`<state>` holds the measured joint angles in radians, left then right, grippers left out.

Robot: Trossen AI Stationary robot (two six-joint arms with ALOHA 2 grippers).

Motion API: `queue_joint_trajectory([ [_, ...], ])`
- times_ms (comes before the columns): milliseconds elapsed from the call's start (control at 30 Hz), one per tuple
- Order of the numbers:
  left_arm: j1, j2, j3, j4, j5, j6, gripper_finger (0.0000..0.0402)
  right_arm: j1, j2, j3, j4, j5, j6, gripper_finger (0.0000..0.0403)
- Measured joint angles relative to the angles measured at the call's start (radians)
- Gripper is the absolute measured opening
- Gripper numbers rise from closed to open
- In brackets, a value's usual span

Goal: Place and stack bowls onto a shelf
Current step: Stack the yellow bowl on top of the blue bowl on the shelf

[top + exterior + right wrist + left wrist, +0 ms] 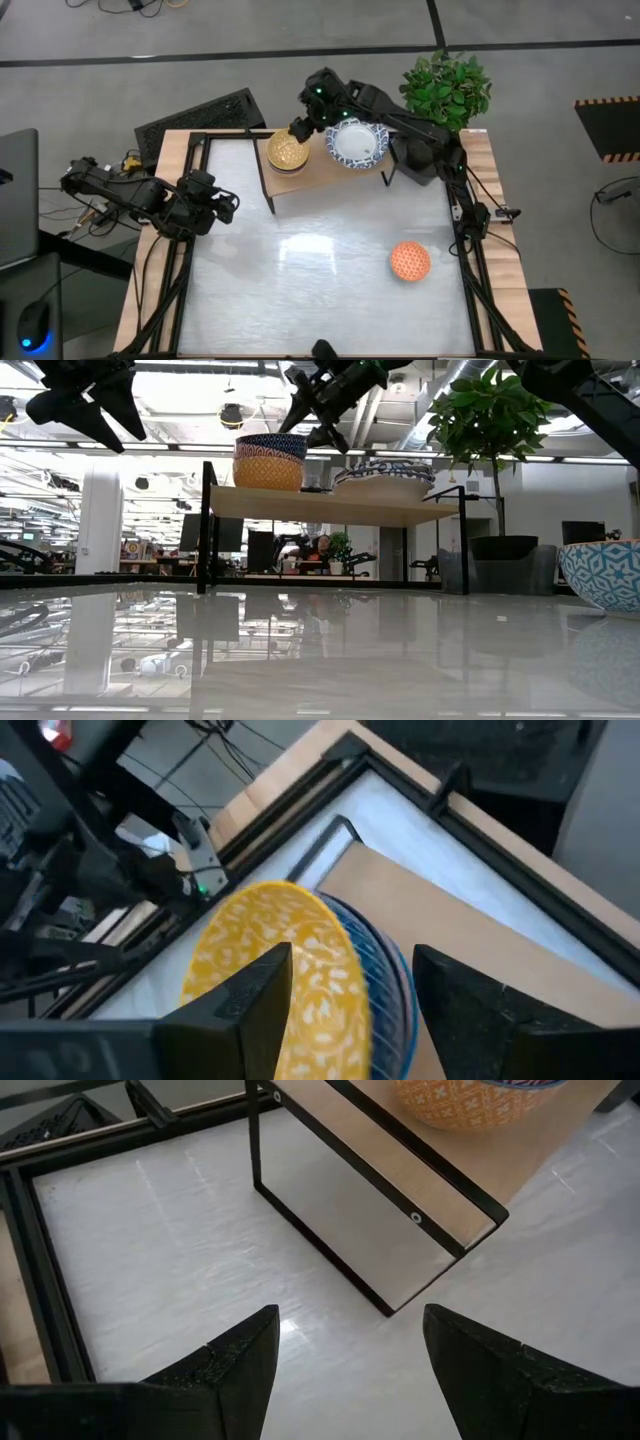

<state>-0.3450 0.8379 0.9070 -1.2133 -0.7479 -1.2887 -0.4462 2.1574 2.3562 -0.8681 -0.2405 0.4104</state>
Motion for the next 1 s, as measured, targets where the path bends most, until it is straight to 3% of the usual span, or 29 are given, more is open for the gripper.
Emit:
queue_joint_trajectory([
  [267, 0.000, 0.000, 0.000, 0.000, -0.015, -0.006, 0.0232, 0.002, -0.053, 0.001, -0.006, 0.001, -0.080, 0.0202],
  [567, 0.000, 0.000, 0.000, 0.000, -0.023, -0.006, 0.0232, 0.001, -0.044, -0.009, -0.011, -0.019, -0.132, 0.0062],
  [700, 0.000, 0.000, 0.000, 0.000, -0.023, -0.006, 0.0232, -0.003, -0.042, -0.012, -0.013, -0.020, -0.150, 0.0020],
  [833, 0.000, 0.000, 0.000, 0.000, -0.024, -0.006, 0.0232, -0.007, -0.042, -0.012, -0.012, -0.026, -0.159, 0.0017],
  [1000, 0.000, 0.000, 0.000, 0.000, -0.025, -0.006, 0.0232, -0.007, -0.042, -0.014, -0.017, -0.026, -0.159, 0.0047],
])
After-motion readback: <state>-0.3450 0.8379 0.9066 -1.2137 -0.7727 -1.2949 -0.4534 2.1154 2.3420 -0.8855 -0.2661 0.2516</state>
